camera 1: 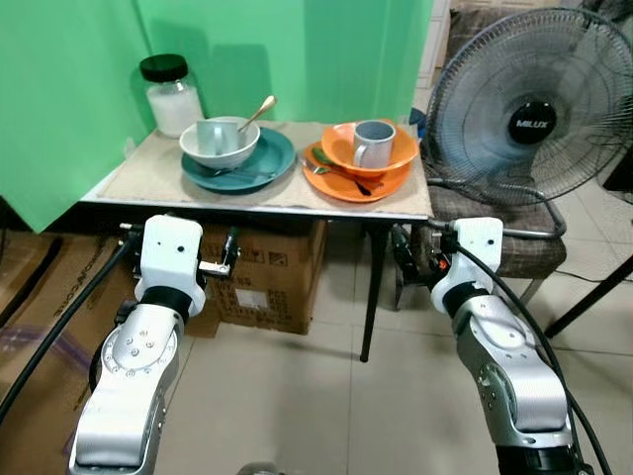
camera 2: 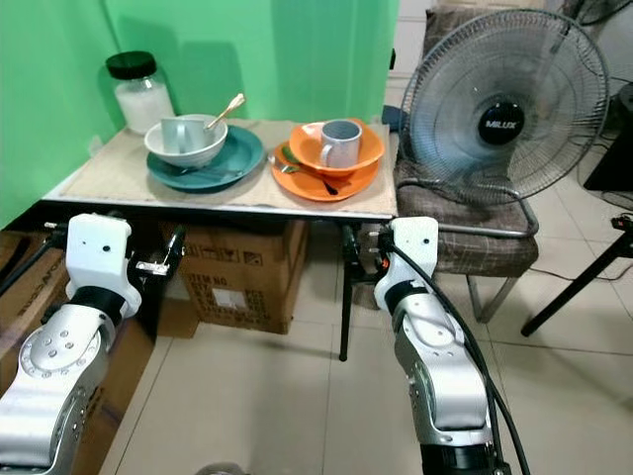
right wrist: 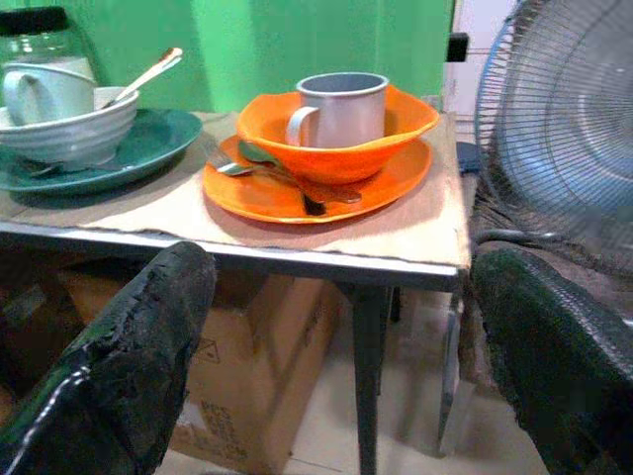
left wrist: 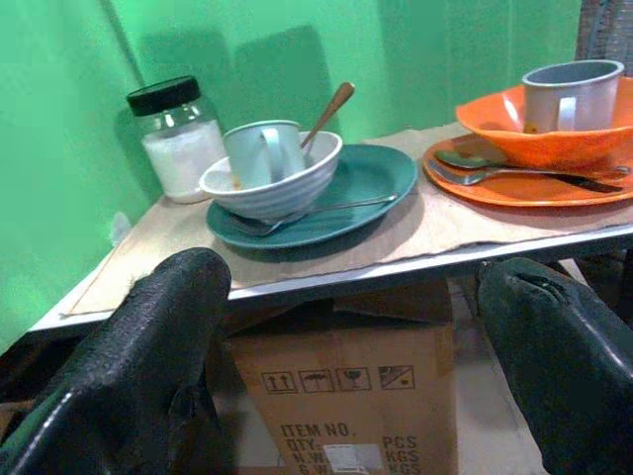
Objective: Setting the table
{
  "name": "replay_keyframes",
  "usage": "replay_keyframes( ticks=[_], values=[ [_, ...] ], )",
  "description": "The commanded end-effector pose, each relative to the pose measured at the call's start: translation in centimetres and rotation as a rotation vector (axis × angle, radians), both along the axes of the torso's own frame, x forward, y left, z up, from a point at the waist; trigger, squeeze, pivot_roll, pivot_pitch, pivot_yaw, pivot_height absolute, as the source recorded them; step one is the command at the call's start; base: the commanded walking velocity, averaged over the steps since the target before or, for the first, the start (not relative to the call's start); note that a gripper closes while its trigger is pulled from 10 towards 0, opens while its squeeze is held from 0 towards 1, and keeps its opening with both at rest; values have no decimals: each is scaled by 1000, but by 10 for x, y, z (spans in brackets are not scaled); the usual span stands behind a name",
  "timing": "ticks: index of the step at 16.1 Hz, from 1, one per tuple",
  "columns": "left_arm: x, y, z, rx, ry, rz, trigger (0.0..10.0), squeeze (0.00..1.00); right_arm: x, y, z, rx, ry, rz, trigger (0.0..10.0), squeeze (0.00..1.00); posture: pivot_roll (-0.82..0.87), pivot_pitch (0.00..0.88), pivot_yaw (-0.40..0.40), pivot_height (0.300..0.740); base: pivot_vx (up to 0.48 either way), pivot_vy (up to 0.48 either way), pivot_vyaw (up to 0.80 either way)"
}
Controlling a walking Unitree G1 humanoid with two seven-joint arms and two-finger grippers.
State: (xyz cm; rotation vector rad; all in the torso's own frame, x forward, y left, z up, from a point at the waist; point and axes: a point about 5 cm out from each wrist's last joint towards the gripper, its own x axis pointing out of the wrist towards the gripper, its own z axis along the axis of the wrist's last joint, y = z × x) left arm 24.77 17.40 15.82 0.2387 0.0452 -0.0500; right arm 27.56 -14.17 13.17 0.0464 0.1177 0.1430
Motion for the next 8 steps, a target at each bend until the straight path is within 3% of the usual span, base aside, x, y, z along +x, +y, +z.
replay_keyframes(
  ticks=[1, 6, 8],
  values=[
    [0, -4, 7, 9, -11, -35, 10000, 0, 3, -2, 8, -17, -27, -15, 10000, 0, 141, 0, 32, 740, 300, 0, 0],
    [-1, -5, 5, -18, -2, -33, 10000, 0, 3, -2, 12, 7, -47, -10, 10000, 0, 141, 0, 30, 740, 310, 0, 0],
    [-1, -5, 6, -17, 1, -31, 10000, 0, 4, -1, 15, -52, -70, 2, 10000, 0, 141, 0, 30, 740, 313, 0, 800]
  ],
)
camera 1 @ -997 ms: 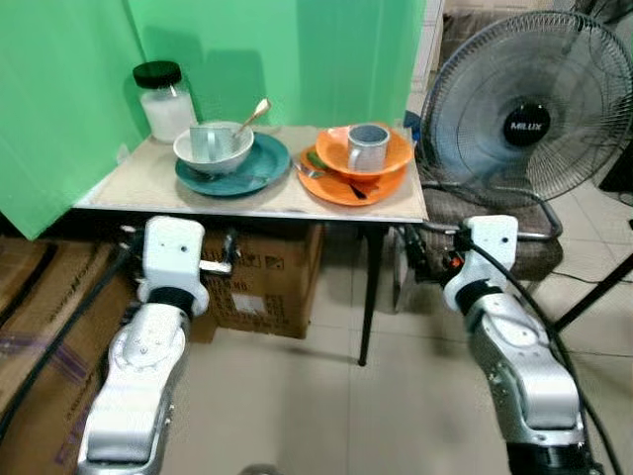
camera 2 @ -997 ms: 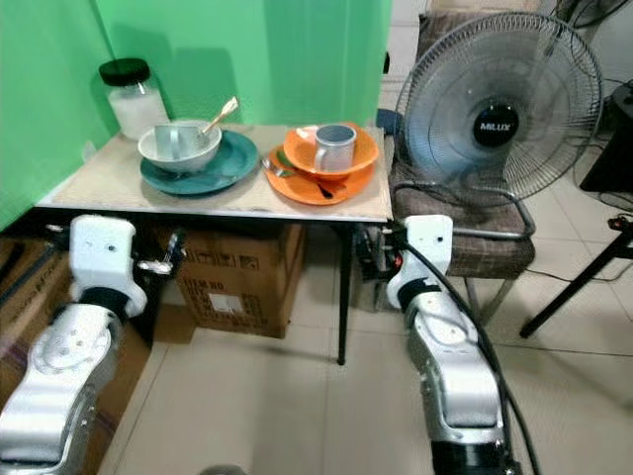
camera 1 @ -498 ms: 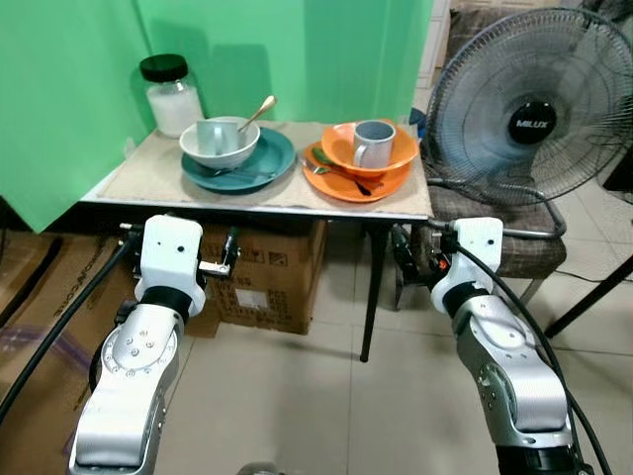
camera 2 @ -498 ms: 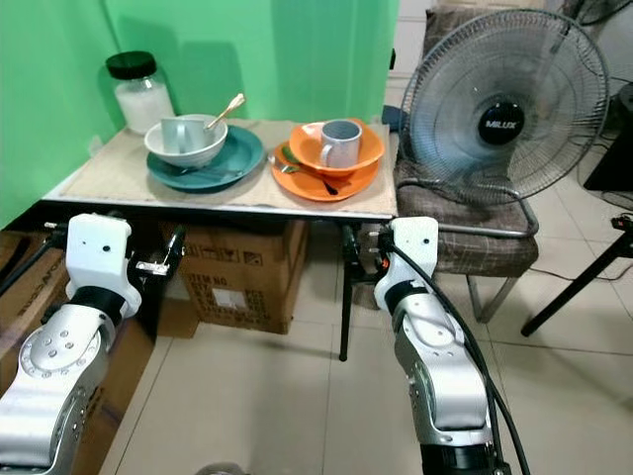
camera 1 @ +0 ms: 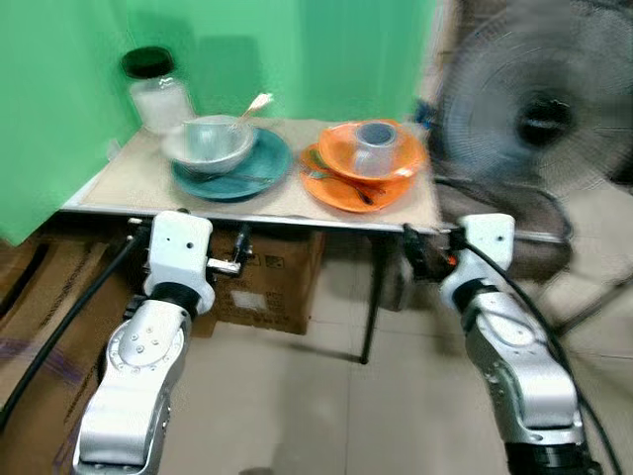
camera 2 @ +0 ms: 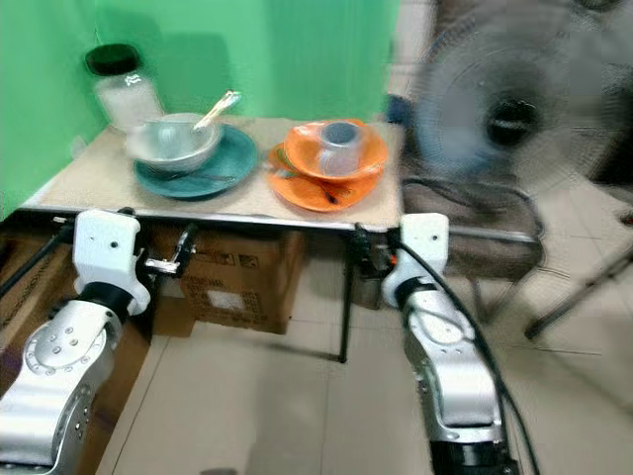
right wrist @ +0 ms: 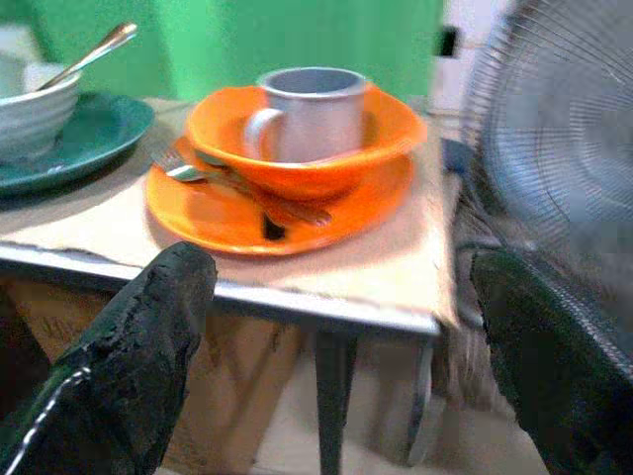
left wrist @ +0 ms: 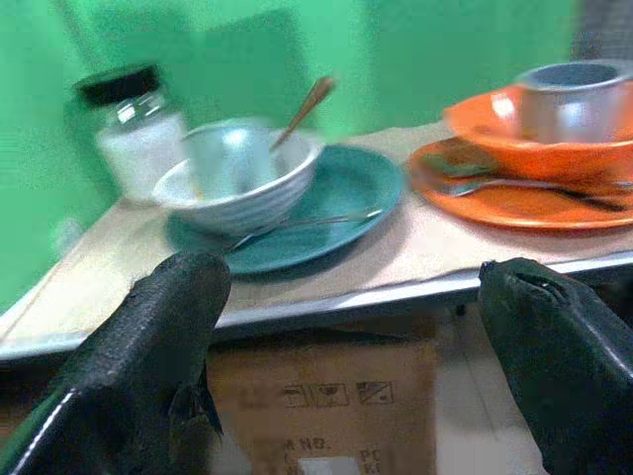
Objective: Setting the table
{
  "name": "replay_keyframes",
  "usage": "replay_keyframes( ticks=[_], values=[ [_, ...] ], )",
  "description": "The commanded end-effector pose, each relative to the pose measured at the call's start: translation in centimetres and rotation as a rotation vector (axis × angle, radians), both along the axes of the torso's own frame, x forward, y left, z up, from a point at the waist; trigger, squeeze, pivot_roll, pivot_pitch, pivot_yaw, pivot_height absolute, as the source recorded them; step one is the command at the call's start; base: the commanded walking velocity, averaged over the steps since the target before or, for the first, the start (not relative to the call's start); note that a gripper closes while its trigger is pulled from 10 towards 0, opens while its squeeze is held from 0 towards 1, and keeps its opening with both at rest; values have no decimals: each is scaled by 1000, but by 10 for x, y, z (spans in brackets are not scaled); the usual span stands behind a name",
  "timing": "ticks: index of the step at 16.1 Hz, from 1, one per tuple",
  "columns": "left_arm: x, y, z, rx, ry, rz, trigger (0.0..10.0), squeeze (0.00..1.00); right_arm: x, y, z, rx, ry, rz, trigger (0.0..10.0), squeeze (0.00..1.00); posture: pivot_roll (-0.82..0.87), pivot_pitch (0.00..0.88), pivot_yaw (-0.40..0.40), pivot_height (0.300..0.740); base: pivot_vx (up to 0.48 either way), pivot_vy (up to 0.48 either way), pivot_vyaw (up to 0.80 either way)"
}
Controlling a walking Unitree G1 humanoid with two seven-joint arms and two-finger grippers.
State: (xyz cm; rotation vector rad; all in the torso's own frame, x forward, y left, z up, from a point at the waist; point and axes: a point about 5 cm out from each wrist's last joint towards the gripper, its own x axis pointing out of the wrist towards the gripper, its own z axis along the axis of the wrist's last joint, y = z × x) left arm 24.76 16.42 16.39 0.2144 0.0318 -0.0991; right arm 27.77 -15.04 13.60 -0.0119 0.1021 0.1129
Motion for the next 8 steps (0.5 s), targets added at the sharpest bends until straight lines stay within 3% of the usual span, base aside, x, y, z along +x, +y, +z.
replay_keyframes(
  ticks=[1, 2, 8],
  values=[
    [-1, 5, 0, 10, 8, 19, 10000, 0, 3, 9, 11, 13, -54, 31, 10000, 0, 141, 0, 30, 740, 311, 0, 800],
    [-1, 5, 0, 10, 9, 18, 10000, 0, 4, 8, 13, 41, -62, 25, 10000, 0, 141, 0, 30, 740, 315, 0, 800],
    [0, 2, -1, 21, 18, -11, 10000, 0, 11, 4, 20, 41, -81, 21, 10000, 0, 139, 0, 31, 740, 309, 0, 0]
  ],
)
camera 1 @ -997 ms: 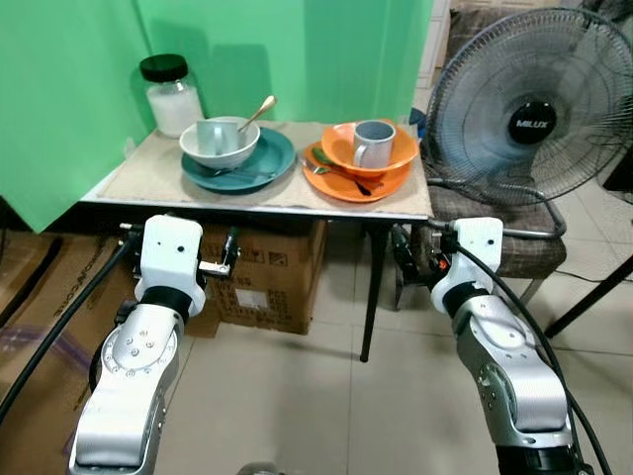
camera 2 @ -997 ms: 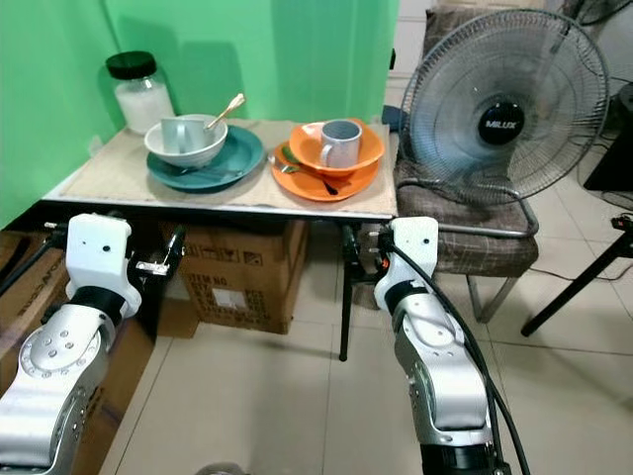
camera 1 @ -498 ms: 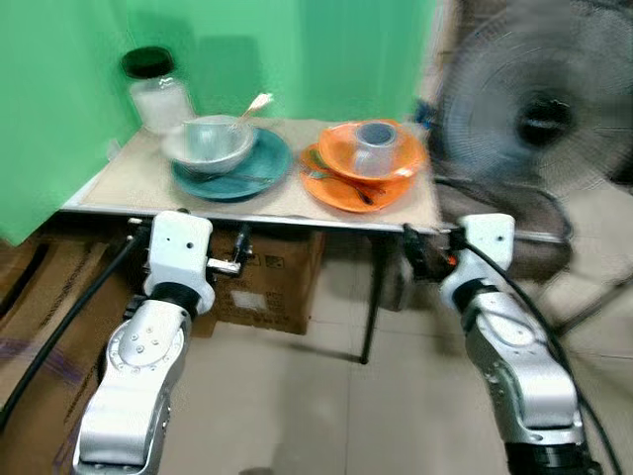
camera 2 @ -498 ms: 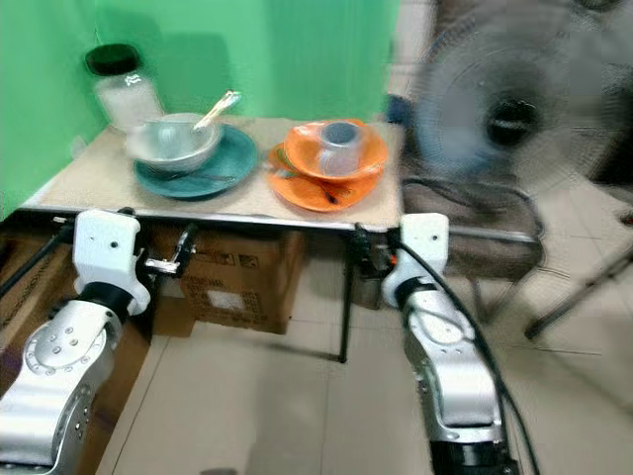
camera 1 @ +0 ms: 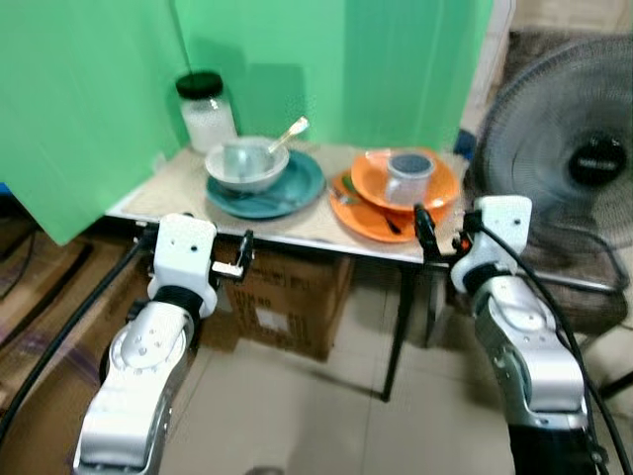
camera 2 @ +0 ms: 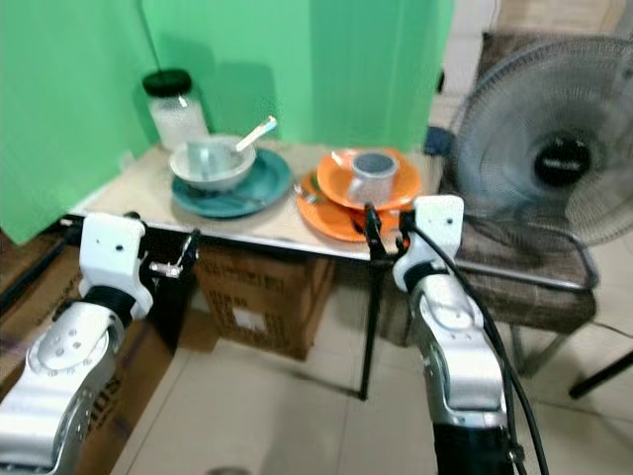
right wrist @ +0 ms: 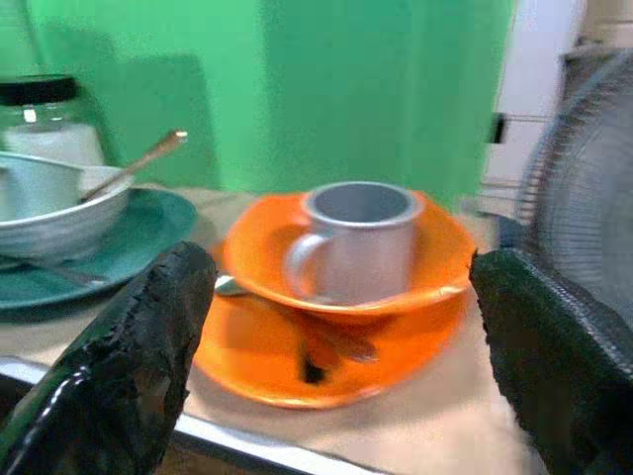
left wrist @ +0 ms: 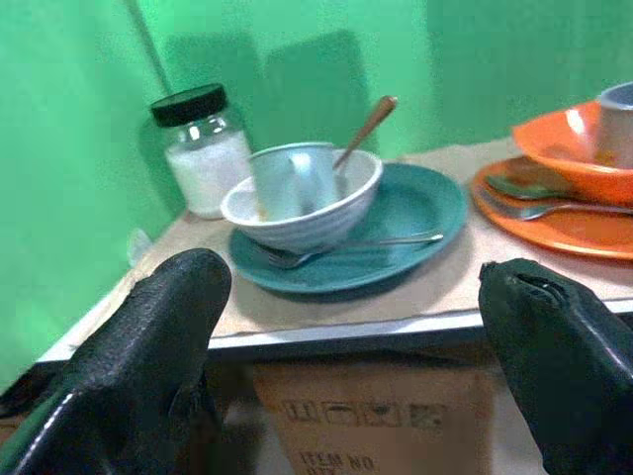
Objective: Setting the table
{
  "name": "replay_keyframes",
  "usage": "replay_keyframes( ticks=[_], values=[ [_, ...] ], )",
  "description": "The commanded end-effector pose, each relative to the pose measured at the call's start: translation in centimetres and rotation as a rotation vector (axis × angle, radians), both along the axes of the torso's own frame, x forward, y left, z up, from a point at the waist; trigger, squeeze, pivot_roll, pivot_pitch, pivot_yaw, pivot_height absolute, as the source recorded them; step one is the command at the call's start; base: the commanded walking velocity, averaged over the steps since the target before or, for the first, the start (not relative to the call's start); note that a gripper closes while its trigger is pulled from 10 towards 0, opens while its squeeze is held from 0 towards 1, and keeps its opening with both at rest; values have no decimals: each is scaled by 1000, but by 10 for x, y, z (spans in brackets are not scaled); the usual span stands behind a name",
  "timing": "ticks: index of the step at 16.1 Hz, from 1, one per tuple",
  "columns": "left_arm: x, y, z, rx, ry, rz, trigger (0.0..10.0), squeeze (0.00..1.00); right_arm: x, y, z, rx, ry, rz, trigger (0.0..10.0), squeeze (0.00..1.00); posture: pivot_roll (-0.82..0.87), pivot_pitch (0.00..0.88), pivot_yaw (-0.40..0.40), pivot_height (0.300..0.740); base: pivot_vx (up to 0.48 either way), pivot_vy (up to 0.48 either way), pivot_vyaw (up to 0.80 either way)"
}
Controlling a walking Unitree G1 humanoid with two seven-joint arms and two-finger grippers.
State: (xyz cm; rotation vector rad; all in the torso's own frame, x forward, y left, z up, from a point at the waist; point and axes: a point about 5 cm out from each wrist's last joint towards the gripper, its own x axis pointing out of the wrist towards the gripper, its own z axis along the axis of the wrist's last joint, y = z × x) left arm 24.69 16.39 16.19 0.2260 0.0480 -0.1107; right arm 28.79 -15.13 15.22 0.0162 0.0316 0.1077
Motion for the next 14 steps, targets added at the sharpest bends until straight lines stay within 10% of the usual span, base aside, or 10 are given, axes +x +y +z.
replay_keyframes(
  ticks=[1, 14],
  values=[
    [2, 0, 1, 11, 1, -20, 10000, 0, 2, 5, 4, -12, -10, 45, 10000, 0, 128, 0, 29, 740, 304, 0, 0],
    [5, -4, 2, 22, -7, -80, 10000, 0, 10, 7, 12, 50, -17, 125, 10000, 0, 143, 0, 22, 740, 305, 0, 0]
  ],
)
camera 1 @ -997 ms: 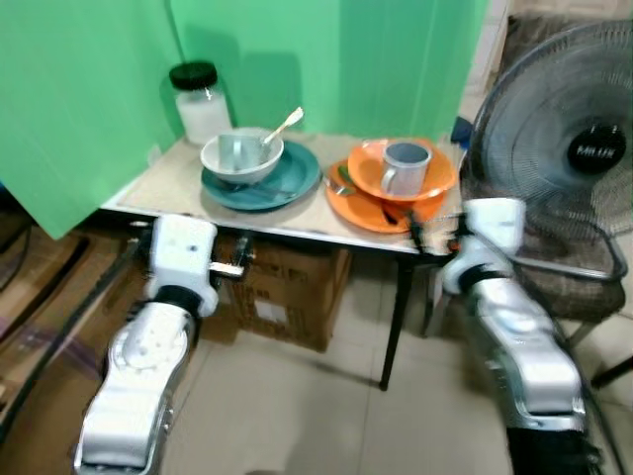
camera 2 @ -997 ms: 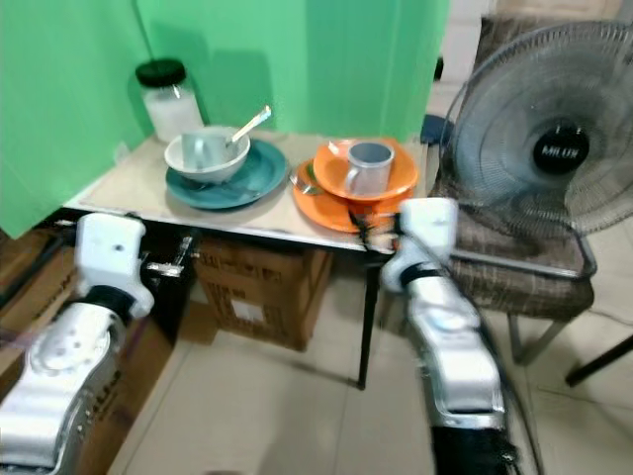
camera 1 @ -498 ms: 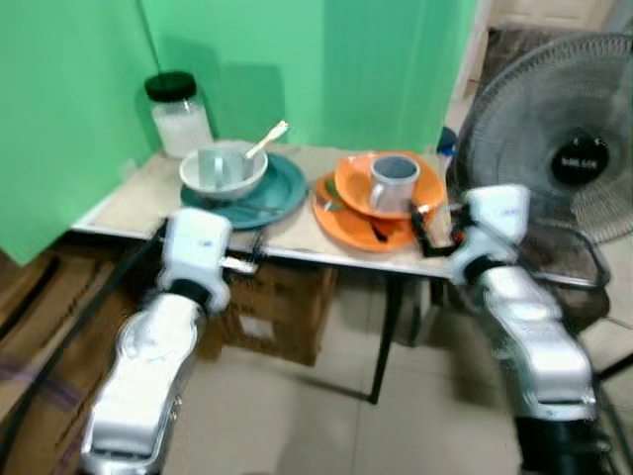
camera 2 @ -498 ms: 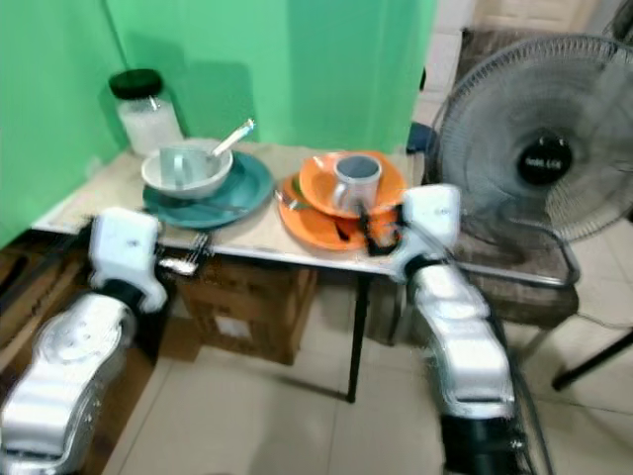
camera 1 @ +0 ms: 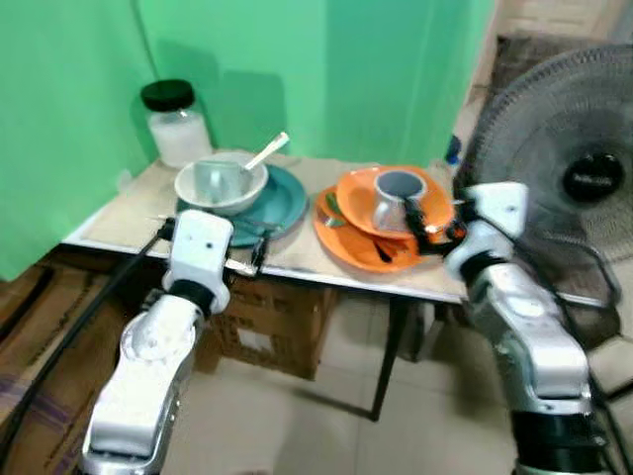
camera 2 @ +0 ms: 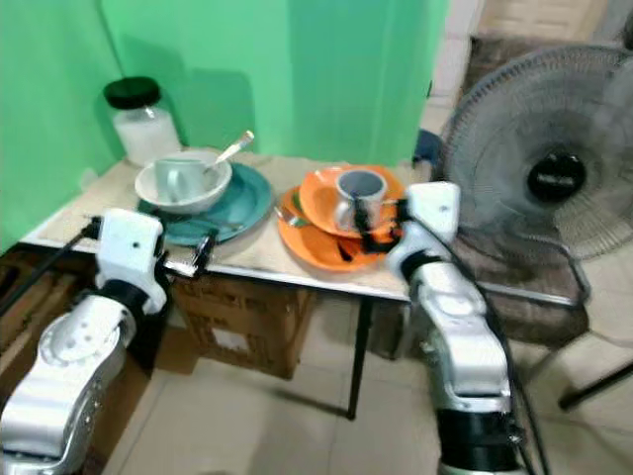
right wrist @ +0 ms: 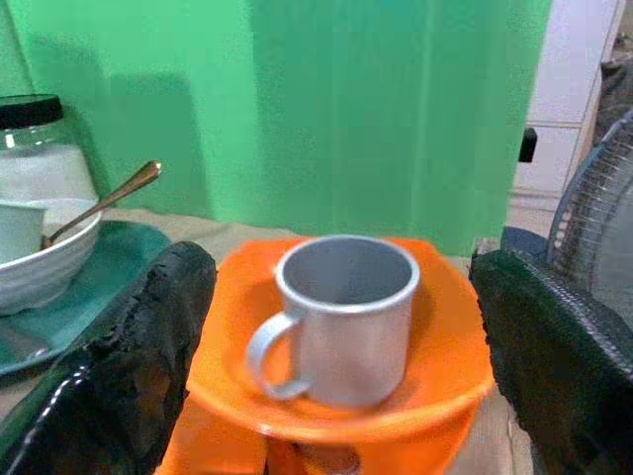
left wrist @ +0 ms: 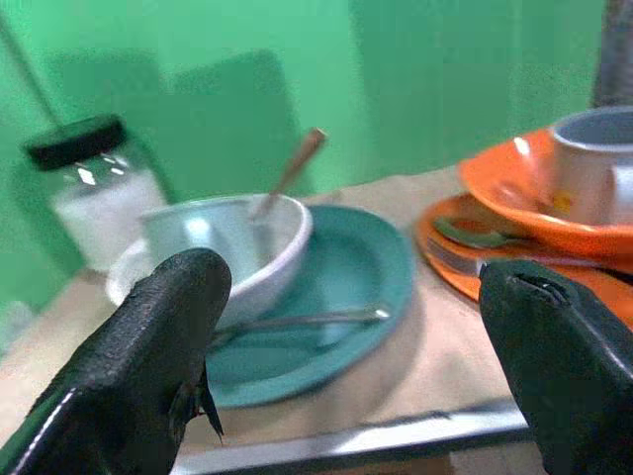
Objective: Setting the table
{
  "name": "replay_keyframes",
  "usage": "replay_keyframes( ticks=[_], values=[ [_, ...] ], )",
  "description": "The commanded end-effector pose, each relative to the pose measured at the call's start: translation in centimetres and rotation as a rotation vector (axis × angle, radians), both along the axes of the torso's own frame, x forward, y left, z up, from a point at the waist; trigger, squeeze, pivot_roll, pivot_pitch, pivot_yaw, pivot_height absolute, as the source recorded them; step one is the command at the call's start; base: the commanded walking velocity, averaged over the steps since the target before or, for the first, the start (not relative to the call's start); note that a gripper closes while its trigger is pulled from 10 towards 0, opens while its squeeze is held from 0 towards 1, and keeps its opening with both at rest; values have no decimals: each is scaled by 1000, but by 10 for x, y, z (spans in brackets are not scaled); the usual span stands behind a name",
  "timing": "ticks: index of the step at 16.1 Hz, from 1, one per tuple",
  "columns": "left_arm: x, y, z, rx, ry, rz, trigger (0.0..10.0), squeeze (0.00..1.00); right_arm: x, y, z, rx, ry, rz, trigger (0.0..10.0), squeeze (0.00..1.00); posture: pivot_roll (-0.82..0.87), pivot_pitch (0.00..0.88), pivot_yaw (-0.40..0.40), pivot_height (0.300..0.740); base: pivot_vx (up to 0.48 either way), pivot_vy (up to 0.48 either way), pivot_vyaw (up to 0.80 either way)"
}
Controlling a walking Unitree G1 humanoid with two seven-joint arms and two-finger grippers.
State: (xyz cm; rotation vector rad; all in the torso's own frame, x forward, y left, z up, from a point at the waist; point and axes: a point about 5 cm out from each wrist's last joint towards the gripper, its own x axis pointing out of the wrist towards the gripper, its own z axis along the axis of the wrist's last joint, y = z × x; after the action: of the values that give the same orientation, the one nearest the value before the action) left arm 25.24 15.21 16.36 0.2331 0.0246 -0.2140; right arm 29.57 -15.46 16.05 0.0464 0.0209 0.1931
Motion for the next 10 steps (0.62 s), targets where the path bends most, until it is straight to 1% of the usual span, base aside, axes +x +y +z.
replay_keyframes(
  ticks=[1, 4, 6, 7, 9, 10],
  values=[
    [-2, 8, 0, 21, 6, 22, 10000, 0, 3, 11, 4, 13, -5, 63, 10000, 0, 143, 0, 22, 740, 311, 0, 0],
    [-1, 8, 1, 28, 8, 9, 10000, 0, 8, 8, 5, -24, 0, 101, 10000, 0, 139, 0, 36, 740, 304, 0, 0],
    [1, 7, 1, 33, 6, 6, 10000, 0, 13, 3, 6, -77, 3, 129, 10000, 0, 127, 0, 38, 740, 307, 0, 0],
    [3, 7, 2, 32, 3, -1, 10000, 0, 18, 0, 8, -147, 20, 159, 10000, 0, 126, 0, 39, 740, 304, 0, 0],
    [5, 5, 3, 41, -5, -20, 10000, 0, 27, 1, 12, -231, 37, 221, 10000, 0, 119, 0, 41, 740, 304, 0, 0],
    [6, 5, 3, 41, -6, -21, 10000, 0, 30, 1, 14, -254, 38, 247, 10000, 0, 112, 0, 45, 740, 304, 0, 0]
  ],
)
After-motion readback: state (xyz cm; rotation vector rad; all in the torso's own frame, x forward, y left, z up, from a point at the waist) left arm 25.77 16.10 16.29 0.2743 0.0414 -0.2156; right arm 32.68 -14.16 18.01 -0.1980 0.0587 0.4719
